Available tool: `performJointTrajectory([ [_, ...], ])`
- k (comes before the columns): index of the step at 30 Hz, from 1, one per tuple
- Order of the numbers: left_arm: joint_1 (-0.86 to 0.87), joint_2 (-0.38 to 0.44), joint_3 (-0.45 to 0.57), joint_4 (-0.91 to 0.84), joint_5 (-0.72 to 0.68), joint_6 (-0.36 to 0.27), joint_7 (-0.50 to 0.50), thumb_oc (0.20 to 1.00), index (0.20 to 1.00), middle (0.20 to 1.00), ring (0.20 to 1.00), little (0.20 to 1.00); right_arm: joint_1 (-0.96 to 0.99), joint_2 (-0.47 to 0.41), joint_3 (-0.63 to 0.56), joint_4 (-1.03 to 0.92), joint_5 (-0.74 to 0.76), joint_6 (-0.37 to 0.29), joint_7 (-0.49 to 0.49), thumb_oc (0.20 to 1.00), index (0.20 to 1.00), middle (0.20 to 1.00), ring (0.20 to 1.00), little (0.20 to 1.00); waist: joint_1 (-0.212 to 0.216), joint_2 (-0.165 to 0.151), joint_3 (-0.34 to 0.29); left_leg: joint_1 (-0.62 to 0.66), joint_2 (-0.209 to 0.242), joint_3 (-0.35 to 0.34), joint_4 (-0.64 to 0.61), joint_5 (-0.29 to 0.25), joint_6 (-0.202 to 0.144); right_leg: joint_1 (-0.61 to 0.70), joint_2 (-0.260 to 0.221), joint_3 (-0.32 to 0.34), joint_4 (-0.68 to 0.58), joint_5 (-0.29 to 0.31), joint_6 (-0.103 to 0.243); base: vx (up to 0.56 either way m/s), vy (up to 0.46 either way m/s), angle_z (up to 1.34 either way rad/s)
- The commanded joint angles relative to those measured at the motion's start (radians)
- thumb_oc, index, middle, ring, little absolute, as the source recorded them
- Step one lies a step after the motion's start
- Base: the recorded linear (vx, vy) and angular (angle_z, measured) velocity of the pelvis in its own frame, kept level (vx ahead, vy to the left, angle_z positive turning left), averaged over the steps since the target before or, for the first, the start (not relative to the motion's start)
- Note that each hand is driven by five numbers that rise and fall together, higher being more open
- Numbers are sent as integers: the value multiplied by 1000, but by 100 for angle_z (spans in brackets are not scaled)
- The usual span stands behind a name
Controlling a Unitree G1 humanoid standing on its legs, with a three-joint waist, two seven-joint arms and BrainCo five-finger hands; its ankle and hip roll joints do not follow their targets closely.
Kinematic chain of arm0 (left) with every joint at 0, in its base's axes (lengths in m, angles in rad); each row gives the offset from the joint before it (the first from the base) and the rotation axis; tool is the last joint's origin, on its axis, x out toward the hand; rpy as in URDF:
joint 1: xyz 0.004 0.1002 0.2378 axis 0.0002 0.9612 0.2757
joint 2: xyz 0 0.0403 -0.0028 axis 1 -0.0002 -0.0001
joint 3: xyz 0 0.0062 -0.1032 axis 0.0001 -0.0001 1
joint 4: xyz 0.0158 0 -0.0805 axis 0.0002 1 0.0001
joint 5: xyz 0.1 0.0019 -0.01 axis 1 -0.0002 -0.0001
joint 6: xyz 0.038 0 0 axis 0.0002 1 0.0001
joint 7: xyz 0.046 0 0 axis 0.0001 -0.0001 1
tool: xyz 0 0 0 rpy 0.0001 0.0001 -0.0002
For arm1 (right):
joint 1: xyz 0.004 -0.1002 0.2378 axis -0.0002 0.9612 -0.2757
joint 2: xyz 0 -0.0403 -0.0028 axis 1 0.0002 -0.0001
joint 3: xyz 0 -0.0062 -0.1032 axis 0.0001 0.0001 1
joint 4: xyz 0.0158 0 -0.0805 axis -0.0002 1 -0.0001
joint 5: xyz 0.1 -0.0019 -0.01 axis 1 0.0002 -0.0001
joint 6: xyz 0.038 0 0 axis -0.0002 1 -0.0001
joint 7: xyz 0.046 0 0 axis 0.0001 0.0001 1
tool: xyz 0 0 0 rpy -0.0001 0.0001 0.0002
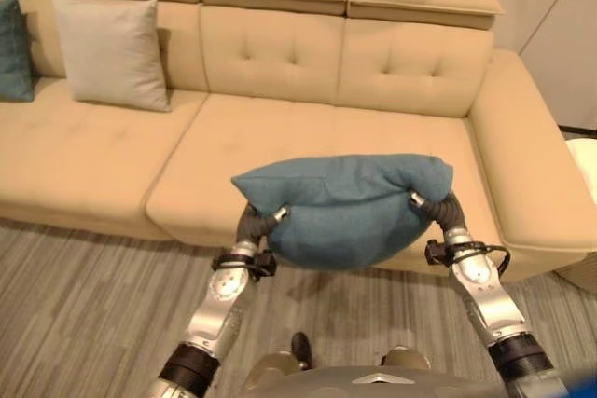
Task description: Pick up all the scattered cushions and arrange them neatly on the sofa.
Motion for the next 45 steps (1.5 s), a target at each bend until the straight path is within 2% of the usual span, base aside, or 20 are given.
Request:
performJointTrajectory([
  [1,-56,-8,15,-91,8,-84,-43,200,200,200,200,200,-116,-47,-43,-93,7,-99,8,200,200,200,200,200,-16,-4,-17,26,27,-80,12,-58,-93,40,119,-37,-456,92,-5,309,-97,-4],
  [3,-69,-13,17,-82,14,-89,-42,200,200,200,200,200,-124,-52,-46,-85,6,-101,1,200,200,200,200,200,-31,-14,-10,54,18,-98,4,-73,-105,17,137,-37,-578,135,9,237,-101,0],
  [6,-88,-15,11,-73,11,-96,-50,200,200,200,200,200,-123,-61,-48,-83,4,-100,0,200,200,200,200,200,-45,-19,-6,75,14,-120,8,-97,-114,24,148,-30,-645,155,20,203,-105,24],
  [8,-88,-31,0,-68,22,-92,-54,200,200,200,200,200,-107,-65,-53,-83,3,-104,2,200,200,200,200,200,-52,-25,-10,79,7,-129,47,-128,-122,51,154,-13,-637,161,8,310,-158,41],
  [9,-75,-45,-8,-73,12,-93,-67,200,200,200,200,200,-84,-77,-69,-83,4,-105,6,200,200,200,200,200,-63,-21,-27,76,18,-121,106,-153,-147,70,153,-22,-626,149,-5,437,-261,84],
  [10,-75,-57,-16,-72,5,-87,-70,200,200,200,200,200,-63,-88,-81,-89,10,-107,6,200,200,200,200,200,-80,-16,-29,28,68,-96,248,-135,-185,113,161,-44,-638,129,-27,343,-214,93],
  [11,-76,-57,-16,-72,5,-87,-70,200,200,200,200,200,-63,-87,-82,-89,10,-107,6,200,200,200,200,200,-83,-18,-32,22,65,-98,249,-132,-185,109,158,-45,-640,132,-27,228,-205,95],
  [12,-73,-62,-19,-71,0,-83,-74,200,200,200,200,200,-53,-96,-84,-91,12,-105,6,200,200,200,200,200,-83,-21,-32,-20,93,-84,353,-95,-203,145,165,-60,-649,110,-50,122,-123,58],
  [13,-75,-63,-18,-68,1,-81,-72,200,200,200,200,200,-46,-101,-84,-91,12,-101,5,200,200,200,200,200,-81,-22,-30,-48,102,-88,389,-81,-205,160,172,-60,-654,98,-61,128,-123,40],
  [15,-81,-65,-17,-69,0,-79,-68,200,200,200,200,200,-44,-103,-83,-94,13,-99,5,200,200,200,200,200,-78,-23,-30,-78,109,-92,399,-84,-202,171,176,-61,-660,88,-65,72,-55,1],
  [17,-92,-66,-17,-68,9,-73,-56,200,200,200,200,200,-45,-103,-81,-97,12,-98,-2,200,200,200,200,200,-76,-32,-33,-109,119,-95,337,-104,-187,184,176,-55,-670,78,-66,134,-32,-13],
  [18,-102,-65,-18,-68,14,-74,-49,200,200,200,200,200,-46,-105,-82,-100,10,-98,-5,200,200,200,200,200,-74,-33,-34,-113,125,-100,294,-93,-185,192,180,-51,-676,75,-63,182,41,-9],
  [19,-127,-62,-21,-69,23,-77,-31,200,200,200,200,200,-56,-108,-79,-100,8,-99,-19,200,200,200,200,200,-66,-24,-30,-119,132,-125,177,-29,-193,205,192,-38,-683,68,-61,181,86,-17],
  [20,-141,-62,-19,-72,24,-82,-25,200,200,200,200,200,-64,-109,-76,-97,6,-99,-22,200,200,200,200,200,-64,-15,-31,-109,136,-134,115,-11,-195,208,200,-29,-687,64,-58,176,104,-15],
  [22,-165,-61,-19,-76,30,-89,-9,200,200,200,200,200,-84,-109,-72,-96,2,-95,-30,200,200,200,200,200,-66,1,-38,-85,132,-142,55,13,-202,229,209,-17,-695,55,-59,150,115,-50],
  [24,-169,-59,-17,-79,33,-91,-5,200,200,200,200,200,-93,-108,-68,-95,-1,-94,-31,200,200,200,200,200,-65,3,-44,-72,121,-146,39,11,-198,233,208,-8,-704,60,-59,122,87,-57],
  [26,-203,-51,-18,-77,50,-92,4,200,200,200,200,200,-121,-107,-68,-99,-14,-90,-45,200,200,200,200,200,-62,7,-59,-20,105,-116,-19,13,-190,249,197,2,-724,70,-47,165,121,-39],
  [35,-462,-35,-42,6,74,-121,101,200,200,200,200,200,-353,-125,-46,-74,-38,-88,-136,200,200,200,200,200,-62,17,-31,-24,79,-78,-48,9,-176,196,161,20,-721,100,-18,-12,68,0],
  [42,-767,0,-83,167,105,-156,234,200,200,200,200,200,-648,-141,29,63,-30,-96,-239,200,200,200,200,200,-60,18,11,-137,83,-70,-55,42,-174,56,157,35,-706,140,-3,-108,-5,-6],
  [45,-869,22,-97,241,106,-160,262,200,200,200,200,200,-753,-152,62,122,-33,-91,-263,200,200,200,200,200,-58,14,21,-181,89,-77,-62,63,-175,7,159,34,-700,150,-3,-58,-30,-19],
])
